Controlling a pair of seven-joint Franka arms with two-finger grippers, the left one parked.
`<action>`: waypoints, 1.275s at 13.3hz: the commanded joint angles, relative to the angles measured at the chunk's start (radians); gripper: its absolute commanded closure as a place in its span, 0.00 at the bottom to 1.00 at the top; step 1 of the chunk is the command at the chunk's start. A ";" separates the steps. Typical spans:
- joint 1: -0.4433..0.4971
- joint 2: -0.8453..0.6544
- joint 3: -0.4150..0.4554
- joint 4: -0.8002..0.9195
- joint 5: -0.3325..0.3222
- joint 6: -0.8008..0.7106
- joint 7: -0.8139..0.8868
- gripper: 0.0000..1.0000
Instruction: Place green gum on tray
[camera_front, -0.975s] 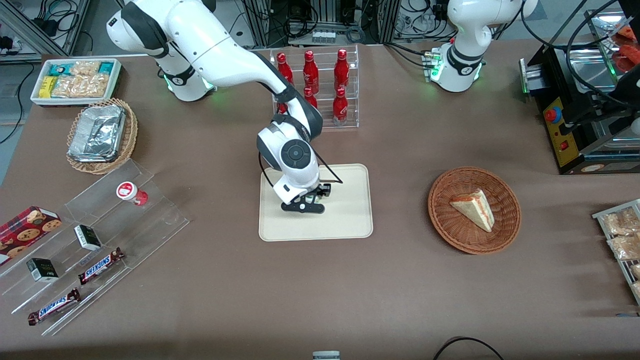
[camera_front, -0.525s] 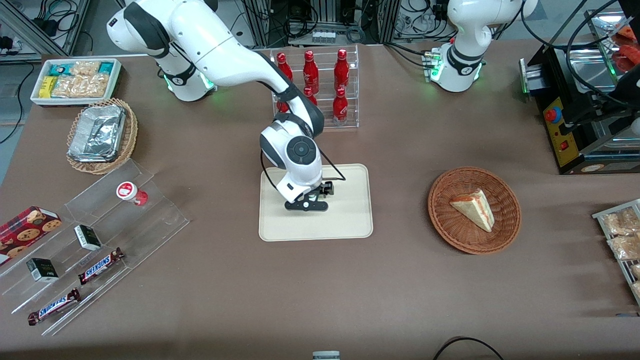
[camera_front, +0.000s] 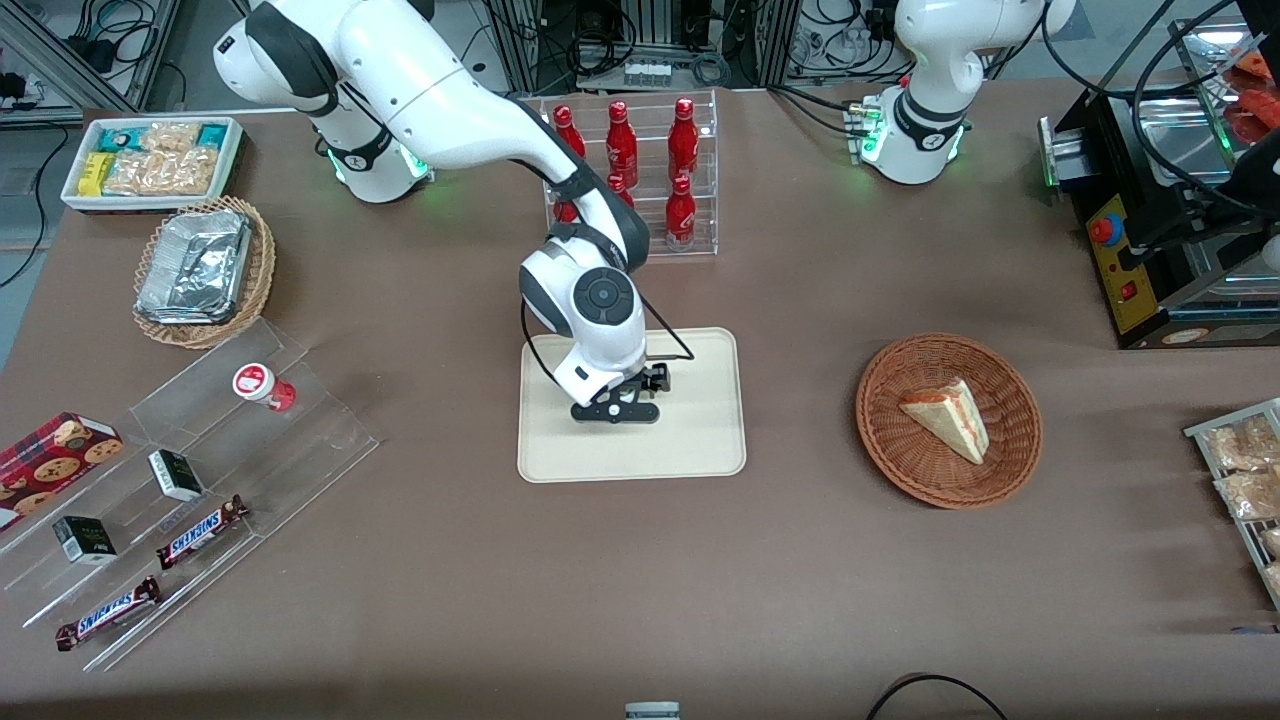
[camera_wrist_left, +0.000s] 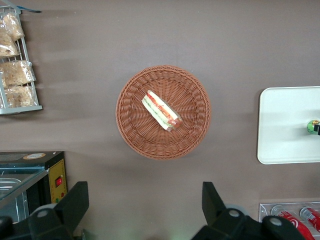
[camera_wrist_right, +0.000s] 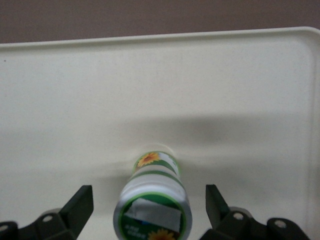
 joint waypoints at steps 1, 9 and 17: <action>-0.002 -0.057 -0.008 0.004 -0.023 -0.084 -0.020 0.00; -0.051 -0.255 -0.013 0.004 -0.008 -0.340 -0.126 0.00; -0.179 -0.402 0.001 0.004 -0.003 -0.571 -0.342 0.00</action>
